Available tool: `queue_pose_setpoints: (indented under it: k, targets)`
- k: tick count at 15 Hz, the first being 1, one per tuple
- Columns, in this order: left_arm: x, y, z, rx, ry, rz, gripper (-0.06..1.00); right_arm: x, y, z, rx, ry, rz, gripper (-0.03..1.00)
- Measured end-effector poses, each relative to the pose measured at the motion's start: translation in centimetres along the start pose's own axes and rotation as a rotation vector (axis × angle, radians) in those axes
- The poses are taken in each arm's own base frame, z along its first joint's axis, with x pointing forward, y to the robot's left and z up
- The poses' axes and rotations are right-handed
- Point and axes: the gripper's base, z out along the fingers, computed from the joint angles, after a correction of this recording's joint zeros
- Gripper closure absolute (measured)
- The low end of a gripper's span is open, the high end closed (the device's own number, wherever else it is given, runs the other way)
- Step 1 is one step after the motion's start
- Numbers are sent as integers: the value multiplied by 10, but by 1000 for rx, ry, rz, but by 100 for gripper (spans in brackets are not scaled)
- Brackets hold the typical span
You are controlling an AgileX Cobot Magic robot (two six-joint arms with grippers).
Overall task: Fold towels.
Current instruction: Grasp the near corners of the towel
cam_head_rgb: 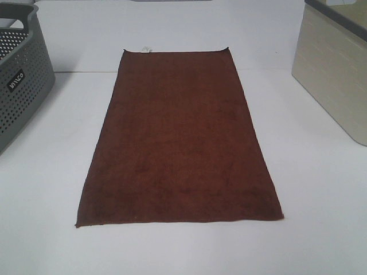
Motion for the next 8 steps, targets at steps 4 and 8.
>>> queue_pose_setpoints:
  k: [4,8]
  targets:
    - [0,0,0,0,0,0,15,0,0,0,0,0,0,19]
    - [0,0,0,0,0,0,15,0,0,0,0,0,0,19]
